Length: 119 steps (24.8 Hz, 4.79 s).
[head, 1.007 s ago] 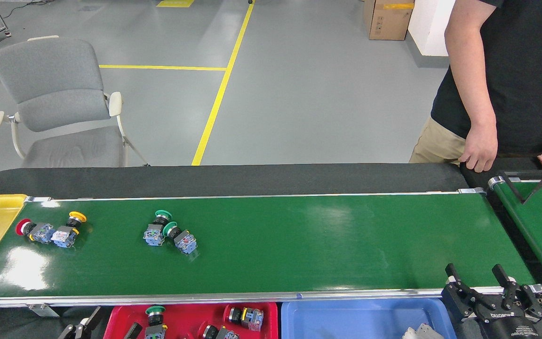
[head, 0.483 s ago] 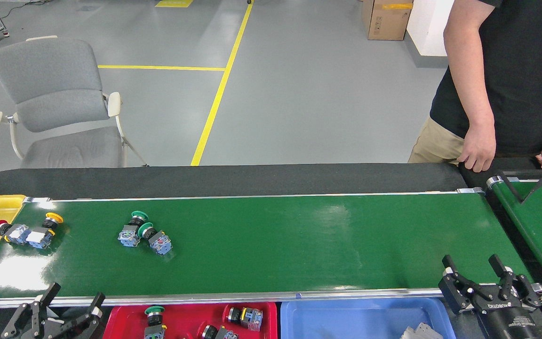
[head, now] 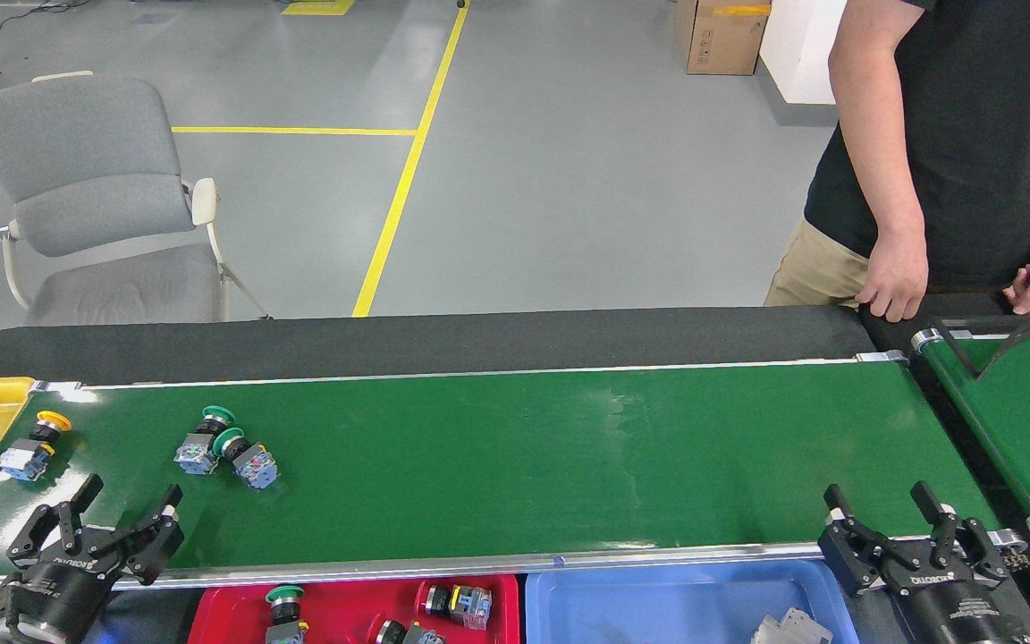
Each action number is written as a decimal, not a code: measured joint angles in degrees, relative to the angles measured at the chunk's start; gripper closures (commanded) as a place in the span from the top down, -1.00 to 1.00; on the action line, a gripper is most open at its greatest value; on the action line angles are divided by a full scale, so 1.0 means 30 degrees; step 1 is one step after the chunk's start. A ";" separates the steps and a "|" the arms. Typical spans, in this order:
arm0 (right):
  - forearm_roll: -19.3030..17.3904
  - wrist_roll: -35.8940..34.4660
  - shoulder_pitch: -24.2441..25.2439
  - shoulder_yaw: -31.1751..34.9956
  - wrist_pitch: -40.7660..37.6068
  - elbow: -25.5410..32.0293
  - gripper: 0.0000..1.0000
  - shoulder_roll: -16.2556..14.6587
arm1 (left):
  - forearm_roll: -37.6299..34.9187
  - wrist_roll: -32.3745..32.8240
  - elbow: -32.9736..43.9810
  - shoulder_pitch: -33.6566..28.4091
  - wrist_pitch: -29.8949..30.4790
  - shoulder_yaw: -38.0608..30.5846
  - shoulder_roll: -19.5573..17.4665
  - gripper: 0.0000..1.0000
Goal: Pick switch part from conveyor to tray
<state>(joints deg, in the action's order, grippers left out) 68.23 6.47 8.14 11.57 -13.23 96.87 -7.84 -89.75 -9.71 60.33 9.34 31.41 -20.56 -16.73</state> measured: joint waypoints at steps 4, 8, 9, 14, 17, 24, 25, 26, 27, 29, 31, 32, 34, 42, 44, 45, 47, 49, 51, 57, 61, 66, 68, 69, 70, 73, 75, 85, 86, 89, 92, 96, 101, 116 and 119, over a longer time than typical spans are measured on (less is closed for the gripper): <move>0.0000 0.0090 -0.0027 -0.0022 0.0000 0.0000 0.97 0.0000 | -0.0006 0.0045 -0.1151 0.0731 -0.0091 0.0379 -0.0261 0.96; 0.0000 0.0338 -0.0032 -0.0055 -0.0005 -0.0001 0.97 -0.0001 | -0.0007 0.0032 -0.3199 0.2184 -0.0544 0.0638 -0.0508 0.79; 0.0000 0.0356 -0.0033 -0.0139 -0.0006 -0.0001 0.97 -0.0001 | -0.0007 -0.0022 -0.3647 0.2569 -0.0696 0.0643 -0.0510 0.74; 0.0000 0.0389 -0.0298 -0.0407 -0.0040 -0.0006 0.97 0.0006 | -0.0006 -0.0172 -0.4709 0.3195 -0.1091 0.0686 -0.0572 -0.20; 0.0000 0.0405 -0.0298 -0.0434 -0.0040 -0.0008 0.97 0.0006 | 0.0236 -0.0368 -0.4747 0.3112 0.0199 0.1163 -0.0683 -0.75; -0.0012 0.0413 -0.0298 -0.0443 -0.0092 -0.0010 0.97 0.0012 | 0.2222 -0.0453 -0.1220 0.0775 0.3590 0.1407 -0.0499 -0.86; -0.0025 0.0413 -0.0297 -0.0443 -0.0087 -0.0011 0.97 0.0012 | 0.2539 -0.0459 -0.0052 -0.0092 0.3886 0.1417 -0.0463 -0.85; -0.0034 0.0415 -0.0297 -0.0443 -0.0082 -0.0011 0.97 0.0012 | 0.2930 -0.0465 0.1295 -0.1067 0.4056 0.1439 -0.0407 -0.84; -0.0038 0.0421 -0.0298 -0.0444 -0.0077 -0.0011 0.97 0.0013 | 0.3418 -0.0502 0.2793 -0.2090 0.4173 0.1462 -0.0335 -0.82; -0.0038 0.0424 -0.0297 -0.0445 -0.0075 -0.0013 0.97 0.0013 | 0.3970 -0.0533 0.5753 -0.4444 0.4349 0.1476 -0.0011 -0.81; -0.0039 0.0428 -0.0295 -0.0445 -0.0031 -0.0013 0.97 0.0013 | 0.4123 -0.0426 0.8407 -0.6726 0.4423 0.1494 0.0481 -0.74; -0.0039 0.0428 -0.0297 -0.0446 -0.0011 -0.0014 0.97 0.0013 | 0.4131 -0.0385 0.9696 -0.7832 0.4430 0.1517 0.0842 -0.63; -0.0039 0.0428 -0.0303 -0.0446 0.0031 -0.0004 0.97 0.0031 | 0.4142 -0.0348 1.1523 -0.9452 0.4433 0.1614 0.1515 -0.20; -0.0040 0.0453 -0.0135 -0.0447 -0.0005 0.0064 0.97 0.0083 | 0.4119 -0.0211 1.2574 -1.0364 0.4436 0.2296 0.3189 0.99; -0.0040 0.0465 0.0189 -0.0450 -0.0014 0.0073 0.97 0.0083 | 0.4130 -0.0207 1.2525 -1.0364 0.4436 0.1711 0.3343 0.99; -0.0040 0.0466 0.0284 -0.0450 -0.0017 0.0123 0.97 0.0084 | 0.4131 -0.0206 1.2529 -1.0361 0.4435 0.1115 0.3547 0.99; -0.0040 0.0473 0.0460 -0.0449 -0.0069 0.0461 0.97 0.0087 | 0.4047 -0.0114 1.2516 -1.0360 0.4435 -0.0059 0.4128 0.99; -0.0039 0.0485 0.1091 -0.0450 -0.0114 0.1014 0.97 0.0087 | 0.3872 0.0074 1.2414 -1.0359 0.4209 -0.0938 0.4321 0.99; 0.0092 0.0492 0.1584 -0.0449 -0.0075 0.1201 0.97 0.0179 | 0.3734 0.0172 1.2014 -1.0285 0.2234 -0.1660 0.4291 0.99; 0.1487 -0.0445 0.2926 -0.0423 0.0081 0.1278 0.96 0.0572 | 0.2701 0.0347 1.1412 -1.0215 -0.1260 -0.2458 0.3583 0.99; 0.1539 -0.1000 0.3151 -0.0405 0.0096 0.1279 0.96 0.0607 | 0.2648 0.0469 1.0978 -0.9862 -0.1630 -0.2596 0.3546 0.99; 0.1539 -0.1111 0.3151 -0.0401 0.0108 0.1279 0.96 0.0608 | 0.2635 0.1611 0.8564 -0.7454 -0.1849 -0.2605 0.3003 0.98; 0.1539 -0.1128 0.3186 -0.0386 0.0157 0.1280 0.96 0.0608 | 0.2634 0.1883 0.7415 -0.6703 -0.2209 -0.2603 0.2414 0.98; 0.1539 -0.1131 0.3238 -0.0381 0.0197 0.1279 0.96 0.0607 | 0.2635 0.1960 0.6910 -0.6455 -0.2457 -0.2608 0.2042 0.98; 0.1539 -0.1131 0.3256 -0.0375 0.0210 0.1279 0.96 0.0608 | 0.2635 0.2012 0.6347 -0.6225 -0.2742 -0.2614 0.1637 0.98; 0.1539 -0.1144 0.3257 -0.0372 0.0061 0.1278 0.96 0.0599 | 0.2635 0.2080 0.4913 -0.5392 -0.3600 -0.2616 0.0968 0.98; 0.1539 -0.1156 0.3257 -0.0371 -0.0037 0.1279 0.97 0.0599 | 0.2635 0.2093 0.3858 -0.4467 -0.4027 -0.2611 0.0574 0.98; 0.1539 -0.1223 0.3016 -0.0371 -0.0318 0.1280 0.97 0.0599 | 0.2777 0.1742 -0.0238 -0.2093 -0.4155 -0.2373 -0.0802 -0.90; 0.1539 -0.1189 0.3012 -0.0371 -0.0369 0.1279 0.97 0.0599 | 0.2793 0.1487 -0.0276 -0.2096 -0.3930 -0.2373 -0.0808 -0.94; 0.1540 -0.0828 0.3012 -0.0369 -0.0429 0.1278 0.97 0.0600 | 0.2789 0.0394 0.0687 -0.2412 -0.2652 -0.2336 -0.0574 -0.98; 0.1540 -0.0622 0.3013 -0.0369 -0.0434 0.1278 0.97 0.0601 | 0.2791 0.0031 0.3901 -0.4539 -0.0527 -0.1773 0.0261 -0.86; 0.1540 -0.0595 0.3012 -0.0363 -0.0434 0.1278 0.97 0.0607 | 0.2953 -0.0104 0.9787 -0.8327 0.3255 -0.1178 0.1943 0.41; 0.1540 -0.0519 0.3010 -0.0363 -0.0434 0.1279 0.97 0.0607 | 0.2953 -0.0129 1.2942 -1.0247 0.4366 0.0252 0.4498 1.00; 0.1540 -0.0641 0.3031 -0.0357 -0.1180 0.1280 0.96 0.1720 | 0.2682 -0.0074 1.2109 -1.1288 0.0616 -0.4115 0.4859 1.00; 0.1540 -0.0644 0.3041 -0.0359 -0.1250 0.1281 0.96 0.1969 | 0.2682 -0.0073 1.2064 -1.1245 0.0298 -0.4238 0.4838 1.00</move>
<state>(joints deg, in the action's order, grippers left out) 72.85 4.53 17.27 10.49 -16.98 100.71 -1.93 -81.71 -9.93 96.52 -24.40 32.31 -33.27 -2.22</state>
